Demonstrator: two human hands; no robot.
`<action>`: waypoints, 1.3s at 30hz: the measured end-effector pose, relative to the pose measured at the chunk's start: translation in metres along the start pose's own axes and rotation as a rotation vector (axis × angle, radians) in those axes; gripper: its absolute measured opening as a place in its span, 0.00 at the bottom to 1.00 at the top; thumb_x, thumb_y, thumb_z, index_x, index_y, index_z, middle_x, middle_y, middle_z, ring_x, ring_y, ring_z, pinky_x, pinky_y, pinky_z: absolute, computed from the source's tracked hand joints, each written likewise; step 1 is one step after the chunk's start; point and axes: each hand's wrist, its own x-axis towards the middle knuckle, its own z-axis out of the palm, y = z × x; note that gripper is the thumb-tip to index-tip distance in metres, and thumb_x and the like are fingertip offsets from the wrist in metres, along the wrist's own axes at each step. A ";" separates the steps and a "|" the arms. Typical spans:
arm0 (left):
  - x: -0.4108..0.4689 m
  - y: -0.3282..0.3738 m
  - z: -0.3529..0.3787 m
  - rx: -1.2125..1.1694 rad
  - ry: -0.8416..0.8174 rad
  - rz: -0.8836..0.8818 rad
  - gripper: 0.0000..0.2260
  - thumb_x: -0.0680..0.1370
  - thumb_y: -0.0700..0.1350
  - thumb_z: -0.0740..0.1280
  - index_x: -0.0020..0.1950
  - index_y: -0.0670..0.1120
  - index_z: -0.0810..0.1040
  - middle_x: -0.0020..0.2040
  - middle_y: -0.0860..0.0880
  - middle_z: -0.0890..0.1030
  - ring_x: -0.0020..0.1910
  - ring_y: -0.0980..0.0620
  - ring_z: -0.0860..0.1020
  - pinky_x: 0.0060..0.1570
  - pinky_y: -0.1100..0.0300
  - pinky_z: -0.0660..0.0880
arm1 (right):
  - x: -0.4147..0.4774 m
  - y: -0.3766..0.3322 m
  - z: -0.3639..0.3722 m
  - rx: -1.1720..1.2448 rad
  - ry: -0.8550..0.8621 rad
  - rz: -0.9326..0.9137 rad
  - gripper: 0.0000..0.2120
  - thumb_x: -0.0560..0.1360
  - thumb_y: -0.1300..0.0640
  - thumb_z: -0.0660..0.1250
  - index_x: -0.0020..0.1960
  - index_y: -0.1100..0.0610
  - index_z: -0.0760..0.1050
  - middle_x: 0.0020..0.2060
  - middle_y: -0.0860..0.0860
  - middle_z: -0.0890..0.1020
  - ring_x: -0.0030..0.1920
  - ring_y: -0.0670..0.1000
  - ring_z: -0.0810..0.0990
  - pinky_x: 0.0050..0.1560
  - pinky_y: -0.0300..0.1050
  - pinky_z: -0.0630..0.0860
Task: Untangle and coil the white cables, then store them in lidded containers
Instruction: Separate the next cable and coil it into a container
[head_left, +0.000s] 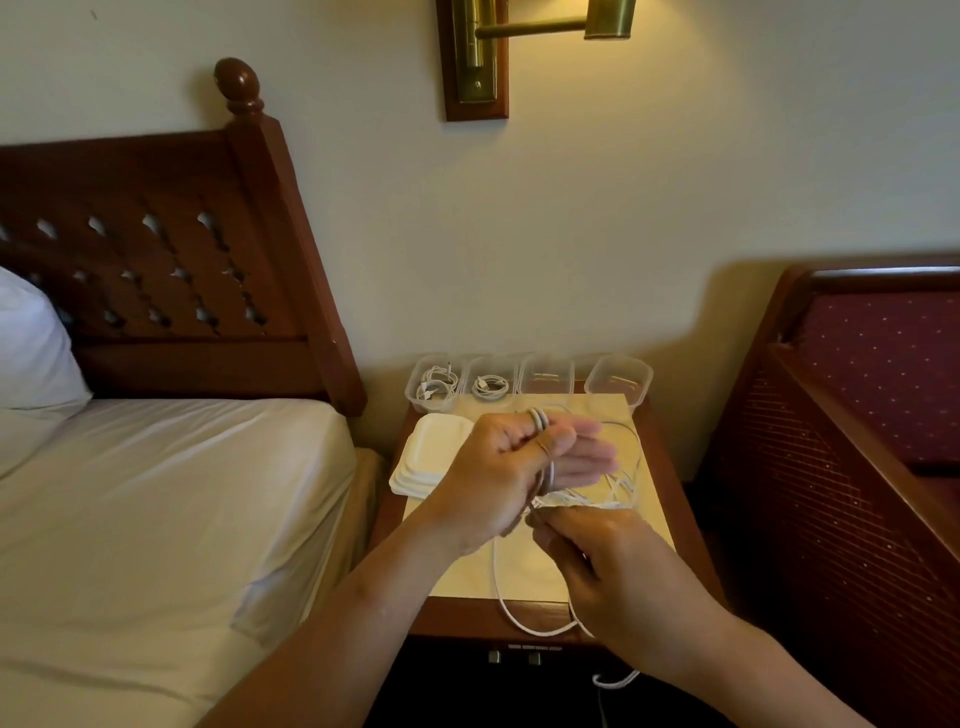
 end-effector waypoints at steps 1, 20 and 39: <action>0.000 -0.001 0.000 0.183 -0.010 -0.006 0.12 0.86 0.38 0.59 0.63 0.35 0.79 0.55 0.36 0.85 0.55 0.40 0.85 0.60 0.47 0.81 | -0.001 -0.001 -0.005 -0.049 -0.017 0.007 0.10 0.83 0.48 0.62 0.45 0.47 0.76 0.35 0.41 0.76 0.35 0.49 0.73 0.35 0.45 0.70; -0.023 -0.003 0.021 -0.352 -0.454 -0.072 0.24 0.87 0.51 0.52 0.57 0.35 0.80 0.27 0.49 0.69 0.25 0.56 0.62 0.27 0.61 0.59 | 0.023 0.014 -0.049 0.794 0.347 0.047 0.07 0.76 0.60 0.70 0.41 0.53 0.85 0.38 0.54 0.84 0.39 0.51 0.82 0.41 0.43 0.79; 0.002 0.002 0.010 -0.188 0.090 0.057 0.19 0.87 0.46 0.55 0.65 0.33 0.77 0.57 0.33 0.84 0.61 0.35 0.83 0.66 0.42 0.77 | 0.002 -0.007 -0.002 0.421 -0.019 0.310 0.11 0.85 0.58 0.62 0.47 0.53 0.80 0.34 0.53 0.78 0.28 0.44 0.69 0.33 0.40 0.67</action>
